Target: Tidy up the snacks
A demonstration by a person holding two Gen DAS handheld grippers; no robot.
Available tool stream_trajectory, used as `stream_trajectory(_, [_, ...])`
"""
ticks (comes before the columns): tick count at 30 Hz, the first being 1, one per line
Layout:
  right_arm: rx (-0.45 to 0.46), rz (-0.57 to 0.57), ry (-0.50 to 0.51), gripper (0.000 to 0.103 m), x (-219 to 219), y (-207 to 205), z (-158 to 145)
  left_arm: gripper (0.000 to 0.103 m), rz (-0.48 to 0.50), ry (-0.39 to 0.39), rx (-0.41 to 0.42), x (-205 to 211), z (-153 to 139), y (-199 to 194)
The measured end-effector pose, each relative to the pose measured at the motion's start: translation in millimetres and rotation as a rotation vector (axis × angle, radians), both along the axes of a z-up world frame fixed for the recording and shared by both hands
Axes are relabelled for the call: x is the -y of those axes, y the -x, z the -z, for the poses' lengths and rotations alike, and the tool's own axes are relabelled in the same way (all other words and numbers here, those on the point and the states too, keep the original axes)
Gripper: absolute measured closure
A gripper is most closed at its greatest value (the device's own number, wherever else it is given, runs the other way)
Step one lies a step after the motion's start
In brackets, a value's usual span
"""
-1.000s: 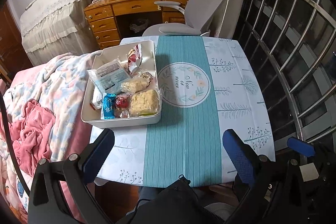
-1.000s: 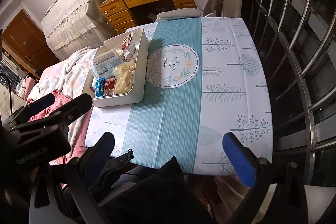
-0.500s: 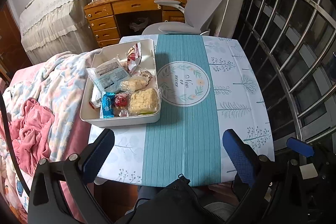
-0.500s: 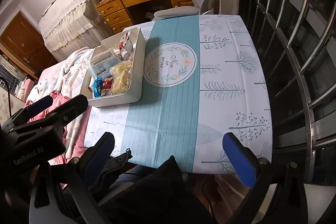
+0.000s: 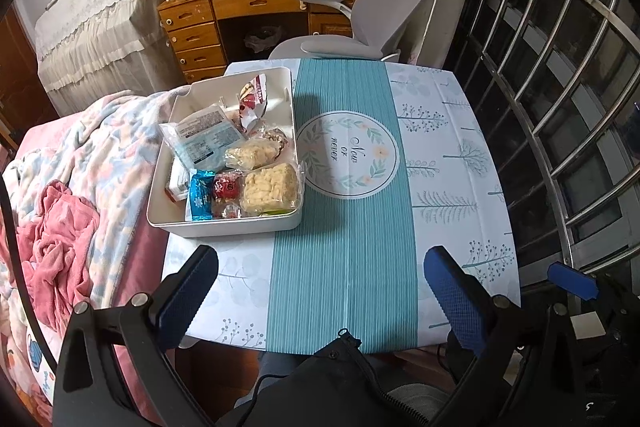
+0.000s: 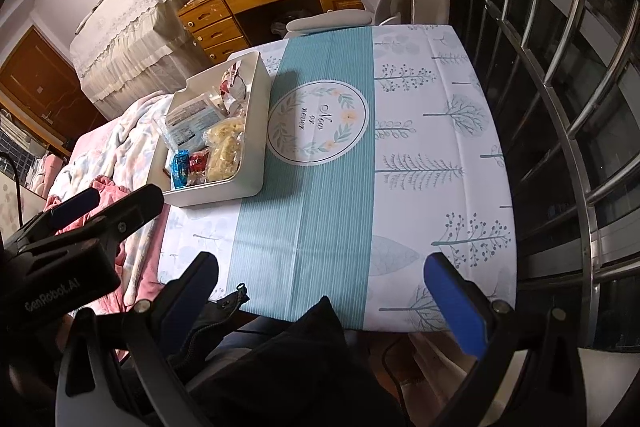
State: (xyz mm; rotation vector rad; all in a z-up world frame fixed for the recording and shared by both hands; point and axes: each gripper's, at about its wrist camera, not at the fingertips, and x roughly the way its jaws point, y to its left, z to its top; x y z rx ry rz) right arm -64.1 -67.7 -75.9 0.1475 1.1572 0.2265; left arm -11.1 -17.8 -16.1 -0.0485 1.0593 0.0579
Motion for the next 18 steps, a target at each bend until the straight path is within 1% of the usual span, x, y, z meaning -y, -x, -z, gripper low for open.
stream_trajectory(18, [-0.01,0.001,-0.003,0.0,1.7,-3.0,1.9,0.001,0.008,0.002,-0.025,1.9,4.0,-7.0])
